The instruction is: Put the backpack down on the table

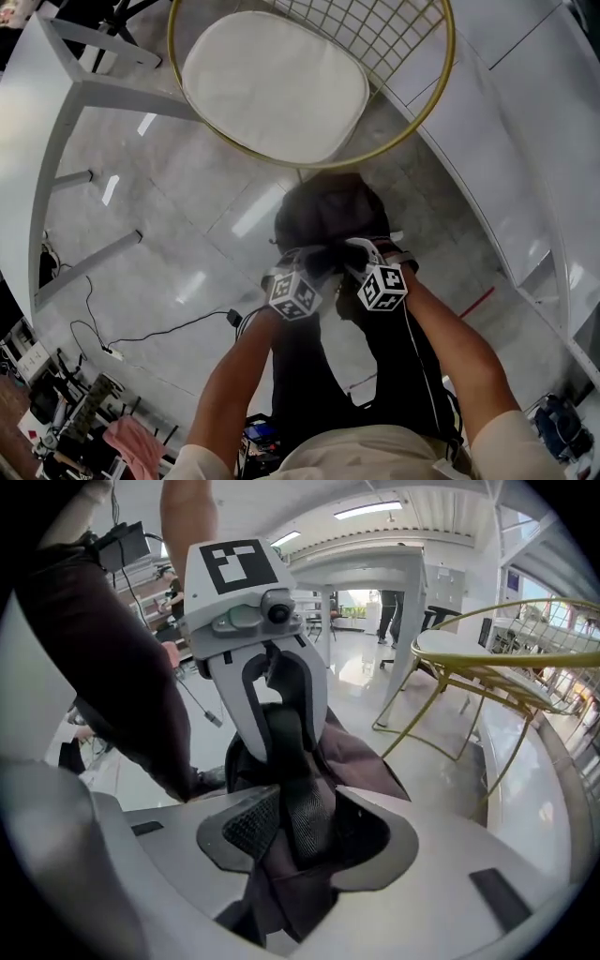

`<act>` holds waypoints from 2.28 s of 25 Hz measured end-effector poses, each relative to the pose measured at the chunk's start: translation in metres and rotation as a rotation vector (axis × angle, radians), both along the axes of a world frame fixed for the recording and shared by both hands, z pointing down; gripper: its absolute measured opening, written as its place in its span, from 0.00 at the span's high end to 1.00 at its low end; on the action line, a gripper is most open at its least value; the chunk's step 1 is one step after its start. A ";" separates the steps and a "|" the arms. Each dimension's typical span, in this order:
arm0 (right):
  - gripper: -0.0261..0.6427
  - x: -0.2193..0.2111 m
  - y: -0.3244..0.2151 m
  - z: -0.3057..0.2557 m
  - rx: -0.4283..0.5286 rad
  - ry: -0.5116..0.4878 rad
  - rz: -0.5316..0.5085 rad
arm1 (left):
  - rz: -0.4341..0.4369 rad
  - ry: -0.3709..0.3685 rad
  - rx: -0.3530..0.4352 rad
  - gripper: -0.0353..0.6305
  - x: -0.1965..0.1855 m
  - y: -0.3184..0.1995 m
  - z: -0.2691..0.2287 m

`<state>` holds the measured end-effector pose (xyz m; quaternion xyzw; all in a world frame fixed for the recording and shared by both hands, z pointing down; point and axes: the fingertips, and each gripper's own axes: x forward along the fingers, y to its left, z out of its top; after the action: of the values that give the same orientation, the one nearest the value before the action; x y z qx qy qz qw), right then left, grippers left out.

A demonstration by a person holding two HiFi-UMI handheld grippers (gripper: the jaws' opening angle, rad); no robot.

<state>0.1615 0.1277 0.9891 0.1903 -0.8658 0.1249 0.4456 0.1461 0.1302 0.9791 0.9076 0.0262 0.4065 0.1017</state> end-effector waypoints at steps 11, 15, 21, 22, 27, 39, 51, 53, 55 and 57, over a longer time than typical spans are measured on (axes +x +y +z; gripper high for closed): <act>0.74 0.001 0.000 -0.002 -0.037 0.015 -0.057 | -0.104 -0.005 -0.102 0.80 -0.005 -0.007 -0.017; 0.75 0.001 -0.006 -0.001 -0.009 0.046 -0.035 | -0.114 -0.007 -0.067 0.80 -0.005 -0.008 -0.027; 0.80 0.004 -0.014 -0.030 0.003 0.022 0.083 | -0.142 -0.025 -0.051 0.80 -0.010 -0.009 -0.038; 0.80 0.004 -0.016 -0.037 0.010 0.019 0.089 | -0.147 -0.025 -0.046 0.80 -0.010 -0.010 -0.042; 0.80 0.004 -0.038 -0.081 0.067 -0.030 0.150 | -0.229 0.030 -0.031 0.81 -0.009 -0.025 -0.082; 0.81 -0.025 -0.034 -0.251 0.123 -0.122 0.126 | -0.372 0.102 0.005 0.81 -0.034 -0.017 -0.249; 0.81 -0.074 -0.111 -0.455 0.329 -0.193 0.082 | -0.511 0.189 0.226 0.81 -0.082 -0.089 -0.448; 0.81 -0.085 -0.128 -0.488 0.368 -0.207 0.077 | -0.541 0.213 0.268 0.81 -0.093 -0.105 -0.479; 0.81 -0.097 -0.142 -0.517 0.394 -0.219 0.076 | -0.561 0.235 0.302 0.81 -0.105 -0.118 -0.508; 0.82 -0.109 -0.153 -0.544 0.416 -0.229 0.076 | -0.574 0.254 0.331 0.81 -0.116 -0.129 -0.535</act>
<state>0.0523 -0.0251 0.4451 0.2949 -0.9100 -0.0187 0.2909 0.0299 0.0017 0.4440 0.9254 -0.2837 0.2442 0.0594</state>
